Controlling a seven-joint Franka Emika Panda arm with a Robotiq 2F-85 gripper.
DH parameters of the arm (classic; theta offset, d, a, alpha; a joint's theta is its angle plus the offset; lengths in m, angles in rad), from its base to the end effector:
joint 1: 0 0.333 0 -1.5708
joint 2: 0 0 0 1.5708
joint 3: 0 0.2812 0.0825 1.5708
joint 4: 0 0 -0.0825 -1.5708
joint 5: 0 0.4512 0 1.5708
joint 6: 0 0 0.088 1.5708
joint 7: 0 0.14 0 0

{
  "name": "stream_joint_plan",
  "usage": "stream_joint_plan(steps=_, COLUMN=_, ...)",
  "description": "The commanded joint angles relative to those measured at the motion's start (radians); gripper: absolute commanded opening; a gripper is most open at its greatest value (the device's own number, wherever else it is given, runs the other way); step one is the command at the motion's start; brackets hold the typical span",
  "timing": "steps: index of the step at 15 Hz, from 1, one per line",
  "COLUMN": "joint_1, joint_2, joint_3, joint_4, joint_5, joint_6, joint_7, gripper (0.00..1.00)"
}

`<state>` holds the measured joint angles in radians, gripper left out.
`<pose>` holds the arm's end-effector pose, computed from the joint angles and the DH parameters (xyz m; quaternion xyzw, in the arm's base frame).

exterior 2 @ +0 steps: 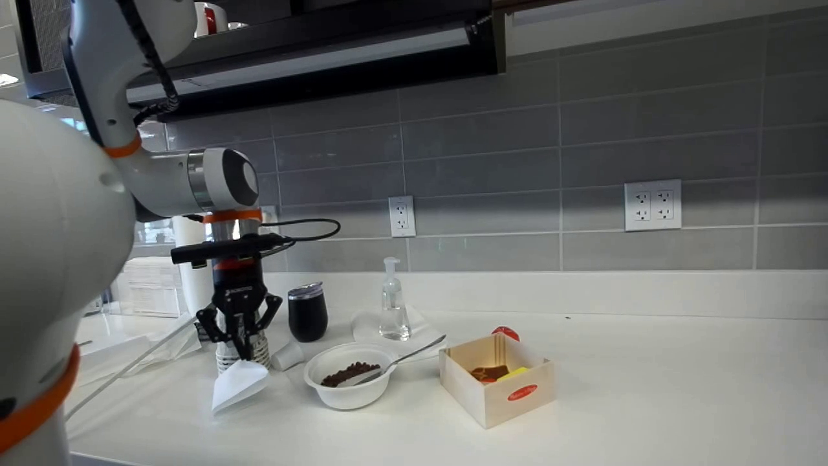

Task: Fold the napkin on the right side of the paper cups halfway and put the orange ball in the wooden box

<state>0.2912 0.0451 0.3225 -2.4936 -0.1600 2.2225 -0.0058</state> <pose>0.3798 0.2597 0.1263 0.9201 0.3562 -0.1339 0.0924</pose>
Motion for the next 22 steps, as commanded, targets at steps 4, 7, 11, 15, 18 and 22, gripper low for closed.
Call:
stream_joint_plan(steps=4, joint_1=0.016, joint_2=-0.004, joint_3=-0.009, joint_4=-0.036, joint_5=-0.162, joint_6=0.147, joint_7=0.188, gripper=0.02)
stream_joint_plan(steps=7, joint_1=0.021, joint_2=0.000, joint_3=-0.009, joint_4=-0.062, joint_5=-0.203, joint_6=0.215, joint_7=0.253, gripper=0.02)
stream_joint_plan(steps=11, joint_1=0.027, joint_2=0.002, joint_3=-0.012, joint_4=-0.097, joint_5=-0.247, joint_6=0.278, joint_7=0.325, gripper=0.02)
stream_joint_plan(steps=15, joint_1=0.029, joint_2=0.005, joint_3=-0.014, joint_4=-0.137, joint_5=-0.282, joint_6=0.342, joint_7=0.392, gripper=0.02)
stream_joint_plan(steps=18, joint_1=0.032, joint_2=0.009, joint_3=-0.018, joint_4=-0.167, joint_5=-0.317, joint_6=0.410, joint_7=0.457, gripper=0.02)
stream_joint_plan(steps=22, joint_1=0.026, joint_2=0.013, joint_3=-0.014, joint_4=-0.188, joint_5=-0.400, joint_6=0.458, joint_7=0.557, gripper=0.02)
